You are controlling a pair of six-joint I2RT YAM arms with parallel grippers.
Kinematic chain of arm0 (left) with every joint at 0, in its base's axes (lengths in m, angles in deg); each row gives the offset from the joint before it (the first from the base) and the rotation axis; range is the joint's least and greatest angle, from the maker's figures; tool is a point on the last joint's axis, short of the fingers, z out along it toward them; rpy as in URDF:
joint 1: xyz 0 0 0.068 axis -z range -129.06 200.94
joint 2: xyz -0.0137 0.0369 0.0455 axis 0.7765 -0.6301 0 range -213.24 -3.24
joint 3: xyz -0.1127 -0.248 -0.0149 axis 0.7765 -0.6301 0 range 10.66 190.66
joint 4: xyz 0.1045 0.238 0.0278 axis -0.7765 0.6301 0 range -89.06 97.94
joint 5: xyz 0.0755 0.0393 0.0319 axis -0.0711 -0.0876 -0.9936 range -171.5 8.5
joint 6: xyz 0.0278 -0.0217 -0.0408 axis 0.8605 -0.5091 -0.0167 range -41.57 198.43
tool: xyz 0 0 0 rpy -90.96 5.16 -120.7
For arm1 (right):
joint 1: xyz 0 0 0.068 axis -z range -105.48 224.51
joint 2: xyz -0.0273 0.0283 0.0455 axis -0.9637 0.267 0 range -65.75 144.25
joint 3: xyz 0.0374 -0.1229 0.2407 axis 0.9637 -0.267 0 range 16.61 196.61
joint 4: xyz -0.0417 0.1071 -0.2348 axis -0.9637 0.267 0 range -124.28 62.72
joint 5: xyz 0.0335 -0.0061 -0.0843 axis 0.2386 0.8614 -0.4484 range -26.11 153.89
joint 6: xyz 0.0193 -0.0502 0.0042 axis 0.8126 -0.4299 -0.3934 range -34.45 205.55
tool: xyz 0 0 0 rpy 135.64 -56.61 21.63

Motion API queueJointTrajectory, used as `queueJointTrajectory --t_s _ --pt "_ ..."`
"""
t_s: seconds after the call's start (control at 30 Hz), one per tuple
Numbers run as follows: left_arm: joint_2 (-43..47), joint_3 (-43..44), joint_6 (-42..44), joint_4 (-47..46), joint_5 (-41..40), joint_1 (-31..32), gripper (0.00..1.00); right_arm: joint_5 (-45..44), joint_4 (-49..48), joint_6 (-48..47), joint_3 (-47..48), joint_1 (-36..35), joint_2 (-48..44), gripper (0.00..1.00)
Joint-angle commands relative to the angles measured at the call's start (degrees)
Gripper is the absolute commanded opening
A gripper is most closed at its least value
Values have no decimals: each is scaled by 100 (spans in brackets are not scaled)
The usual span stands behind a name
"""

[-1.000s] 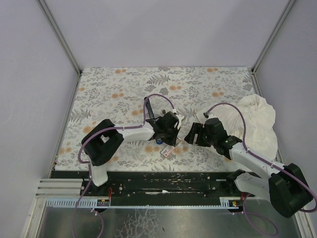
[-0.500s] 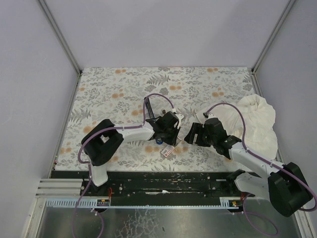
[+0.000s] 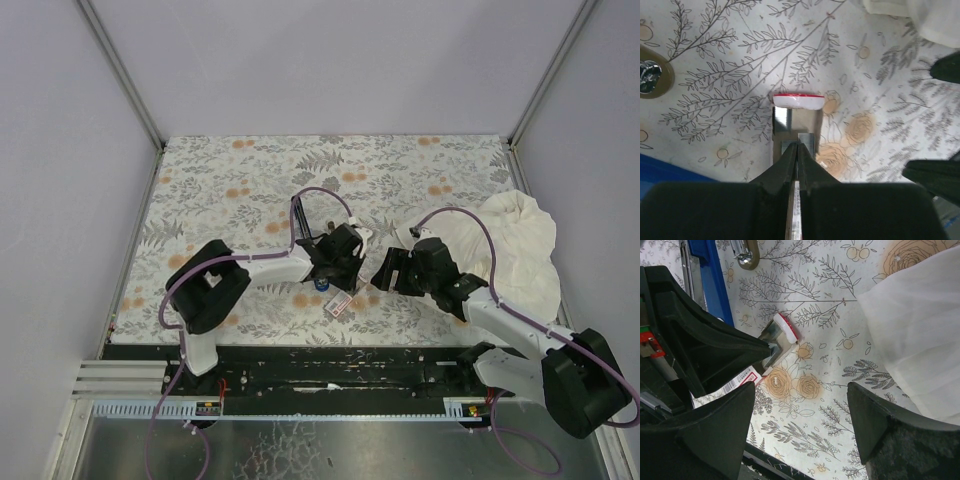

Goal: Load the staples into the stapler

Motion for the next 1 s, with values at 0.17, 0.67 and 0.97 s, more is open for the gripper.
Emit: queueJointTrajectory --t_s 0.17,0.67,0.97 --pt "781 -243 -456 -730 991 -333 0 117 -182 136 225 26 -316 81" --pt "867 -691 -1451 -1522 2343 -722 0 878 -2599 880 -929 61 -448 83" --pt "1077 -1480 -1826 -2246 2517 -828 0 1218 -3083 893 -1332 69 -659 82"
